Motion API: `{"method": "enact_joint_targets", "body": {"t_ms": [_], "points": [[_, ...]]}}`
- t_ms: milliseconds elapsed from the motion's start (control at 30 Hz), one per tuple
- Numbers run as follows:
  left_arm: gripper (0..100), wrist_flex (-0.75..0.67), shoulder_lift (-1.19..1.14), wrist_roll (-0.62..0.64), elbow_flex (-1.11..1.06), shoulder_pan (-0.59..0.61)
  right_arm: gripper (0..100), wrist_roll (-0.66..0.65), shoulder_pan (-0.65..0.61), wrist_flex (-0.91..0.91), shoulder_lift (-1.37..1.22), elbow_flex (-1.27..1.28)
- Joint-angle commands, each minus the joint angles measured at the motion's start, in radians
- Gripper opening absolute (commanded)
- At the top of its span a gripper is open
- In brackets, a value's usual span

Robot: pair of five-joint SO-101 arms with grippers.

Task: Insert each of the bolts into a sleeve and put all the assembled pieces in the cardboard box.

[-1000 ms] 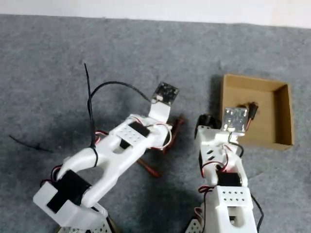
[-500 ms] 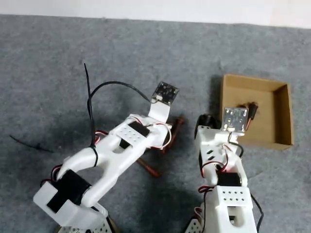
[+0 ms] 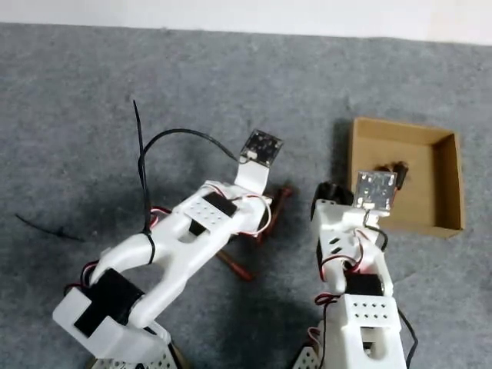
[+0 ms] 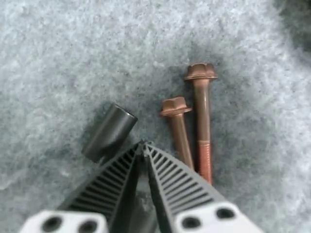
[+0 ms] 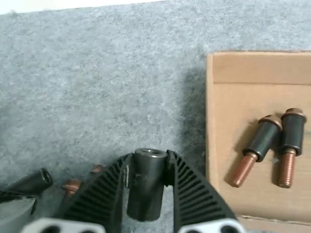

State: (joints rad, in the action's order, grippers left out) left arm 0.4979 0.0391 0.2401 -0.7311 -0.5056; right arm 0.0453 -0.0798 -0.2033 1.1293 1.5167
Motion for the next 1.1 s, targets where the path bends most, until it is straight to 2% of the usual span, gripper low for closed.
{"method": "enact_joint_targets", "body": {"t_ms": [0,333,467,533,700,1067], "points": [[0,-0.02,0.054,0.021,0.004,-0.004,0.6,-0.012,0.01,0.028,0.03,-0.012],[0,-0.025,0.053,0.021,0.012,-0.044,0.6,-0.012,0.008,0.028,0.03,-0.012],[1,-0.112,0.042,0.018,0.004,-0.094,0.6,-0.012,0.008,0.028,0.03,-0.013],[3,-0.135,0.01,0.023,0.01,-0.084,0.6,-0.012,0.008,0.028,0.03,-0.013],[16,-0.146,-0.136,0.087,0.085,-0.077,0.6,-0.012,0.01,0.028,0.03,-0.013],[17,-0.129,-0.17,0.094,0.093,-0.039,0.6,-0.012,0.012,0.028,0.03,-0.013]]}}
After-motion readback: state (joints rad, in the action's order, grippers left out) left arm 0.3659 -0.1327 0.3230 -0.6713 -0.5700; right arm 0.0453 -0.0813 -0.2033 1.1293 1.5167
